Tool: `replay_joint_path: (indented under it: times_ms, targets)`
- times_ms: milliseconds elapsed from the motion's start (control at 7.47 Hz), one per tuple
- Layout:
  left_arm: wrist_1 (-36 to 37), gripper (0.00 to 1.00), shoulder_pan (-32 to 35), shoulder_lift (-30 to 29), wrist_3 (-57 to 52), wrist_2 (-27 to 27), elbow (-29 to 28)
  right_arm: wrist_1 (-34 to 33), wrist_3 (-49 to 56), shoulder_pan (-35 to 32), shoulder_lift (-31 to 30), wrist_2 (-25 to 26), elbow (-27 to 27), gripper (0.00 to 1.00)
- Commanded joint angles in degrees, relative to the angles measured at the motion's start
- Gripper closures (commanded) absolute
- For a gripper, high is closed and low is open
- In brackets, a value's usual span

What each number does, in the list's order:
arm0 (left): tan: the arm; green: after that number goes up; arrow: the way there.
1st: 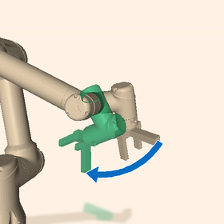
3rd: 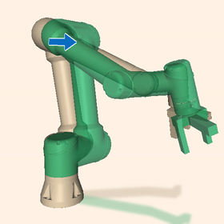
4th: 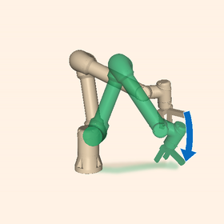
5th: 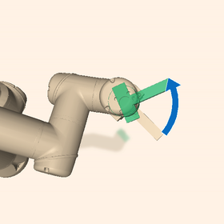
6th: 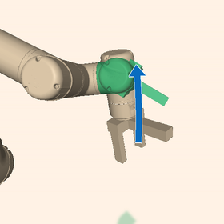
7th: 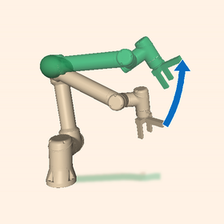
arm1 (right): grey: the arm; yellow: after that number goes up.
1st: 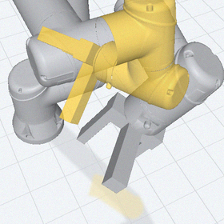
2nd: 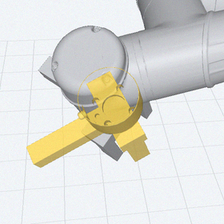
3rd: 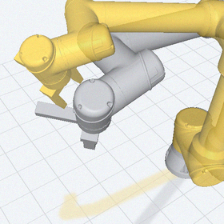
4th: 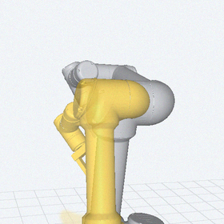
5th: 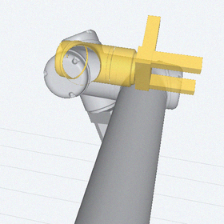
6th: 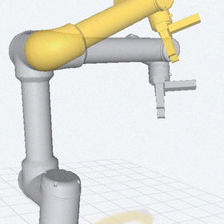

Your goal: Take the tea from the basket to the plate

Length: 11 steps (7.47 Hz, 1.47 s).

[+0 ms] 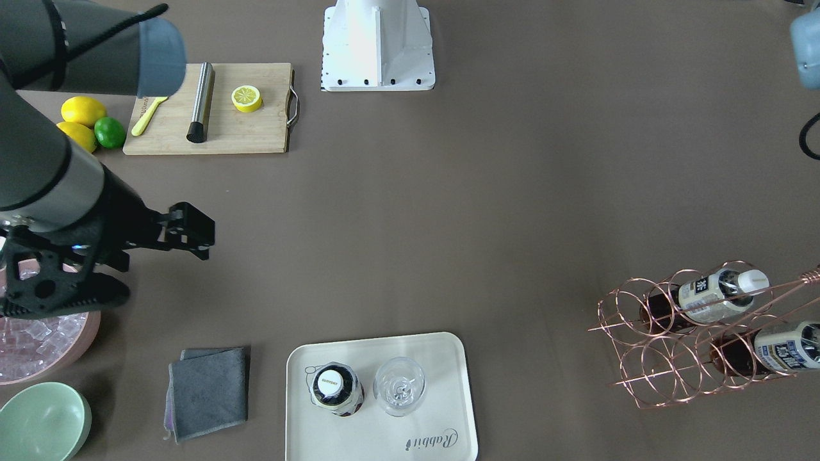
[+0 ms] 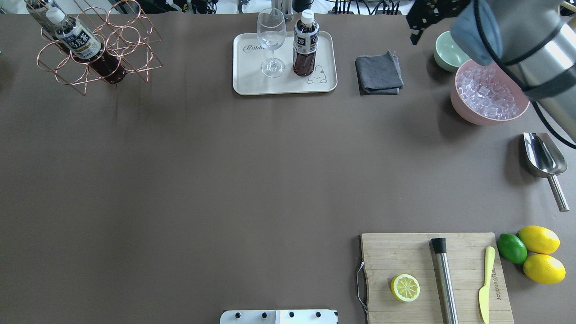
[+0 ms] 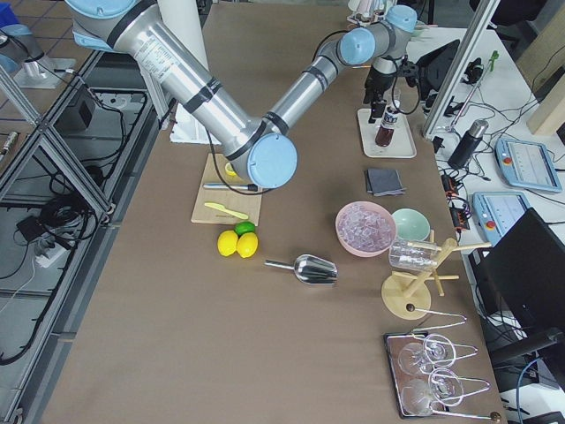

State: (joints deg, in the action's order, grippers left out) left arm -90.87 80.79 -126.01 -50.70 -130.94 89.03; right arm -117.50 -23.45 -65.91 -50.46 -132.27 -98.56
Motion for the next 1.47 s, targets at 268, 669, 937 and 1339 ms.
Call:
replay_joint_path:
  times_ms: [268, 669, 937, 1339]
  targets:
    - [-12.01, 1.00, 0.06, -3.45, -0.27, 6.92, -11.40, -0.98, 22.79, -13.25, -31.86, -0.09, -12.19, 0.00]
    - [-14.07, 1.00, -0.20, -2.93, -2.29, 6.93, -13.27, -0.72, 32.49, -20.65, -36.98, 0.70, -5.08, 0.00]
    - [-14.16, 1.00, -1.33, -2.93, -2.03, 6.84, -12.40, 4.10, 31.80, -21.89, -36.90, 3.40, -2.69, 0.00]
    - [-14.07, 1.00, -2.13, -0.83, -2.12, 6.67, -8.98, 4.65, 31.62, -23.82, -36.99, 3.43, -2.87, 0.00]
